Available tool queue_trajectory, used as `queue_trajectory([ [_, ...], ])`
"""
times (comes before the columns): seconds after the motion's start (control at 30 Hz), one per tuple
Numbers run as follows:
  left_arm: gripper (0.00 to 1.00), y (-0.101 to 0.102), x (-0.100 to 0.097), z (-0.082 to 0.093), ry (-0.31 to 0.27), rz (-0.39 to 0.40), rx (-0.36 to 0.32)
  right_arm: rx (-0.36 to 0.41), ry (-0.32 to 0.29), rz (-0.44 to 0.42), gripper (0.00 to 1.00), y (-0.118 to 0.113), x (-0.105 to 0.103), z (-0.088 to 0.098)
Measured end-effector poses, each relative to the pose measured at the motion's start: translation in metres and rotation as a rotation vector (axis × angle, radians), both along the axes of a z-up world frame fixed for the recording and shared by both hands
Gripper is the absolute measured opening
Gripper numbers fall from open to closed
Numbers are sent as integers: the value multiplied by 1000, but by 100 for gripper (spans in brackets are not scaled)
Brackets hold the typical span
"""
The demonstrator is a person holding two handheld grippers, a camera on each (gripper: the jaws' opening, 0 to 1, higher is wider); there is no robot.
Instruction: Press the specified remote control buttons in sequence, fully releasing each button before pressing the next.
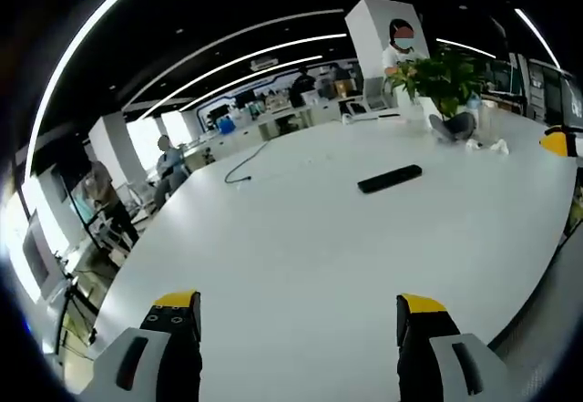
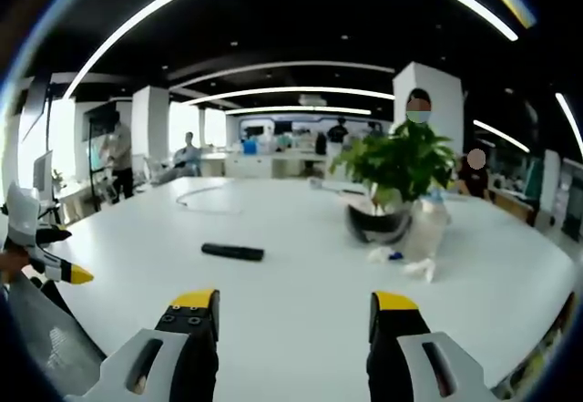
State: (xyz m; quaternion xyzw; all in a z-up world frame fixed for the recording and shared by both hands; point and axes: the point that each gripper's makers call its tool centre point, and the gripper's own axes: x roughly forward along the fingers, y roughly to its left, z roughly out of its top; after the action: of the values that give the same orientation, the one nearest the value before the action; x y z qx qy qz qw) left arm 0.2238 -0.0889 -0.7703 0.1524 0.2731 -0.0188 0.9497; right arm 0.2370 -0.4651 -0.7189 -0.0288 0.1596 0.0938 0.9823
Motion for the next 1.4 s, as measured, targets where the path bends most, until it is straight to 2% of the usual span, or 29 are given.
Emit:
queue_trajectory([
  [1.2, 92, 0, -3, -3, 22, -12, 30, -14, 19, 7, 61, 1, -2, -3],
  [1.4, 92, -1, -3, -7, 42, -19, 34, -18, 16, 7, 60, 1, -2, -3],
])
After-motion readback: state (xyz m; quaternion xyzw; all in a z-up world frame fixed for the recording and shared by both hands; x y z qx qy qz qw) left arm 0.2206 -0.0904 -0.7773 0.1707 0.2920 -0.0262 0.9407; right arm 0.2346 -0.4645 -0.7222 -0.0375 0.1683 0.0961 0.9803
